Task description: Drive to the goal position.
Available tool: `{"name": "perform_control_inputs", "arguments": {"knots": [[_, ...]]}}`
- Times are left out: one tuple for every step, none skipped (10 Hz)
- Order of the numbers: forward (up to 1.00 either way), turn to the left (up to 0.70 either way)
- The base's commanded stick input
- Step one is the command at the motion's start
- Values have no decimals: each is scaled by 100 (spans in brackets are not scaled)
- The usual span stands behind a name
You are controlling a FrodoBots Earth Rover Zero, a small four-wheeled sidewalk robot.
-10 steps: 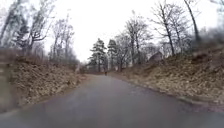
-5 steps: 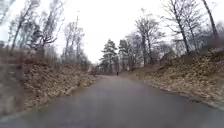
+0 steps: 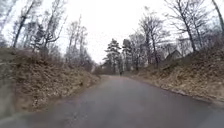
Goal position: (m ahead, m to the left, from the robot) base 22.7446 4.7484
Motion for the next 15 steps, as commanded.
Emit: {"name": "perform_control_inputs", "arguments": {"knots": [[100, 1], [100, 1], [100, 1], [100, 1], [100, 1], [100, 1], [100, 1], [100, 1], [100, 1], [100, 1], [100, 1], [100, 1], [100, 1], [100, 1], [100, 1]]}}
